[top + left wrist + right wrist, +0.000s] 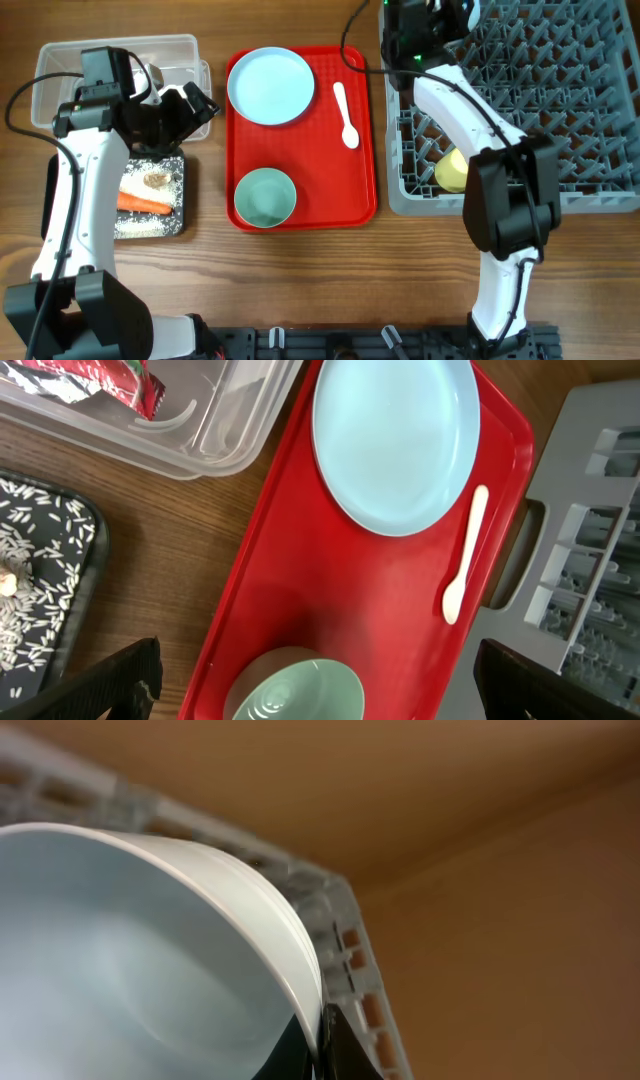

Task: Sort waste into correct bins and load items into the dishwasher rack
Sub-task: 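Carry the blue bowl right and set it in the dish rack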

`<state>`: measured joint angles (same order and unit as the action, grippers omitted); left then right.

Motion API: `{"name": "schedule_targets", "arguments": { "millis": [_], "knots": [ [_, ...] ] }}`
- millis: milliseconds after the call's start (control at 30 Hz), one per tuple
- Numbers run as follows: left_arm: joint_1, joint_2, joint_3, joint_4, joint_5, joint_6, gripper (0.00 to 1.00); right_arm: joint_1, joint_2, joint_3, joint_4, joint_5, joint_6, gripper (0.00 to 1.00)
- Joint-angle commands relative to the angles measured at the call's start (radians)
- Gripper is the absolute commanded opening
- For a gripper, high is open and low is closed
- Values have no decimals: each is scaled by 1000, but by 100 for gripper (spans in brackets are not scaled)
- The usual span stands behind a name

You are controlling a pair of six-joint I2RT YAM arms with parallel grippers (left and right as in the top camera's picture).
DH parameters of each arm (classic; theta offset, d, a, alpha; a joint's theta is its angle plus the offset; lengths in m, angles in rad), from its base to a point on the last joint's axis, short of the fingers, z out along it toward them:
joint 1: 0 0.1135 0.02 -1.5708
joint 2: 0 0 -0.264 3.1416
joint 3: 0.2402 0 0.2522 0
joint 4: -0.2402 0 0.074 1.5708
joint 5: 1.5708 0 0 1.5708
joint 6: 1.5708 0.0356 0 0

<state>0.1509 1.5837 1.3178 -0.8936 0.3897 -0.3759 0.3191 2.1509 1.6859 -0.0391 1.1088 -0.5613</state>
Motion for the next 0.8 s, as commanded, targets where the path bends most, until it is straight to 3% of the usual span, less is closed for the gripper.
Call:
{"name": "schedule_targets", "arguments": {
  "millis": [0, 167, 367, 600, 767],
  "knots": [
    [4, -13, 6, 1, 2, 2, 100, 7, 17, 4, -63, 35, 9, 4],
    [4, -13, 6, 1, 1, 2, 100, 11, 18, 4, -175, -35, 74, 4],
    [4, -13, 6, 1, 1, 2, 100, 11, 19, 4, -186, -60, 97, 5],
    [4, -13, 6, 1, 2, 2, 100, 37, 18, 4, -194, -60, 90, 13],
    [4, -13, 6, 1, 1, 2, 100, 75, 18, 4, -204, -59, 90, 24]
  ]
}}
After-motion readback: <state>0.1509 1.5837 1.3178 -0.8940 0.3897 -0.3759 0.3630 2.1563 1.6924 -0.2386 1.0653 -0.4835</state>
